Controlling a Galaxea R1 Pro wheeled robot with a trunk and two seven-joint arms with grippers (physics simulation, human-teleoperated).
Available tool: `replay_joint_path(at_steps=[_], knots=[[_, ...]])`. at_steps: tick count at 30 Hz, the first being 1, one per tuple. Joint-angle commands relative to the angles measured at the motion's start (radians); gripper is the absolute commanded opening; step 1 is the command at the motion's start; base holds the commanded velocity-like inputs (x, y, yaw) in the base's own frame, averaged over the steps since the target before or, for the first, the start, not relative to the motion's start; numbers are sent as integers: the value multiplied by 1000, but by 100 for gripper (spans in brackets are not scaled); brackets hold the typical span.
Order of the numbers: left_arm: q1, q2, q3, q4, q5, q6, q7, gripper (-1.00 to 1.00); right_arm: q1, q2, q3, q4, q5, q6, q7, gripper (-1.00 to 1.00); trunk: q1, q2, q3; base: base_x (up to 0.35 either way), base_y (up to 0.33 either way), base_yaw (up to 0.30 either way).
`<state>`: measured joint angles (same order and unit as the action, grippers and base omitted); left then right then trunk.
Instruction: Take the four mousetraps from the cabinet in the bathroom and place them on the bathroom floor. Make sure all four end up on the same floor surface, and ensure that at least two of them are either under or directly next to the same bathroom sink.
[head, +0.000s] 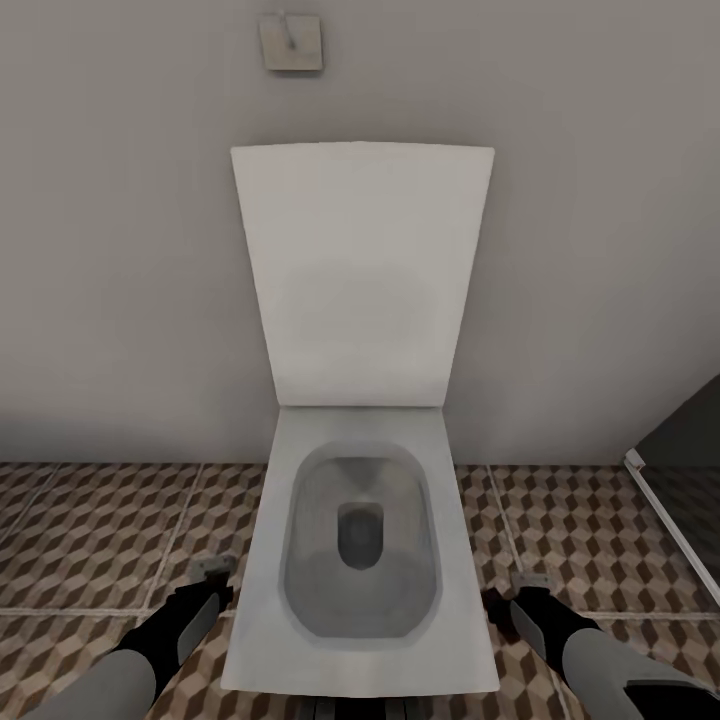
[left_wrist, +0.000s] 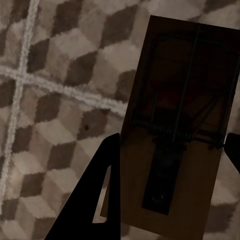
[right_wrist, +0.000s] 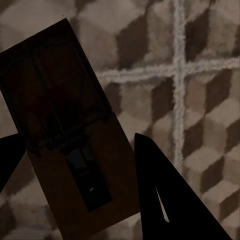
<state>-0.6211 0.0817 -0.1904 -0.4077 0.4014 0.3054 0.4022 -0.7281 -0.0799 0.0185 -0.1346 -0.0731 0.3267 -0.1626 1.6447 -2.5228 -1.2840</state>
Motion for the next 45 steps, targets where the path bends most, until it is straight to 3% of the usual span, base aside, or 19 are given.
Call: replay_joint_path(at_steps=[1,13,17,24,45], knots=[[0,1,-8,-2,8,5,7,-100,0,0,2,-2,-9,7,-1,-100,0,0,-1,0,0,0],[0,-1,-7,-2,10,7,5,-100,0,-2,4,-2,-5,13,1,-100,0,0,-1,0,0,0],[0,-8,-7,-2,10,8,-23,-100,0,-9,4,-2,-6,9,2,-100,0,0,-1,0,0,0],[0,-12,-9,0,8,8,-76,-100,0,-16,5,2,-7,-56,2,-100,0,0,-1,0,0,0],[0,-11,-9,-2,4,2,-83,-100,1,-17,6,1,-2,-116,3,-100,0,0,-1,0,0,0]])
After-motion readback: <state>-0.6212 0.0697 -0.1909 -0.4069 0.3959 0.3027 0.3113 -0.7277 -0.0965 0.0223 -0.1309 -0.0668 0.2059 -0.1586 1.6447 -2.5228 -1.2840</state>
